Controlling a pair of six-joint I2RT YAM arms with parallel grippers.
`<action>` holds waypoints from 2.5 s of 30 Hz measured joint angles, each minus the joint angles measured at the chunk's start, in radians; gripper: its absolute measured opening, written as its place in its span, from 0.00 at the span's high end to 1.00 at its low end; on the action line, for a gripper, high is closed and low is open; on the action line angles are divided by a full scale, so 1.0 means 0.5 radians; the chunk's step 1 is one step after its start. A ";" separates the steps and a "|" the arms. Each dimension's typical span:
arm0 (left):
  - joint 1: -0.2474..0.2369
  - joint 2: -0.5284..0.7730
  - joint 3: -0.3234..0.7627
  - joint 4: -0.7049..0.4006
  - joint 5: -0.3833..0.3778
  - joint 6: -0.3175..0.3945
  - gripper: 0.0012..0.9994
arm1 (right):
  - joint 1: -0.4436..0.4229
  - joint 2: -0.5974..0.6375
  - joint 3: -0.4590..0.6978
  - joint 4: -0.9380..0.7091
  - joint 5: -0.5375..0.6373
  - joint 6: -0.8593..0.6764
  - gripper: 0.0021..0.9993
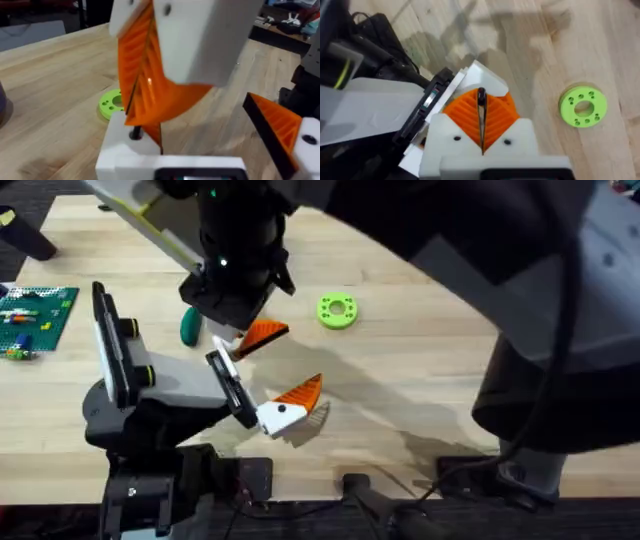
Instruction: Pick up the gripper from the table and insert it into the empty holder that is missing its gripper. Then pick up a screw, insert it into the mounting hole, and use the screwdriver to tighten it. Finally, clean up the table by picking up the vegetable and placing it into the bucket.
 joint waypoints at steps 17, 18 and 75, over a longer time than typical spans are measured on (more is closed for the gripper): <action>0.000 0.000 0.000 0.000 0.002 -0.014 0.01 | 0.001 0.012 0.009 -0.004 -0.007 0.000 1.00; 0.000 0.000 0.000 -0.001 0.002 -0.014 0.01 | 0.002 0.012 0.009 -0.008 -0.007 0.000 1.00; 0.000 0.007 -0.001 -0.002 0.024 -0.013 0.01 | -0.008 0.081 0.239 -0.142 0.084 -0.009 0.13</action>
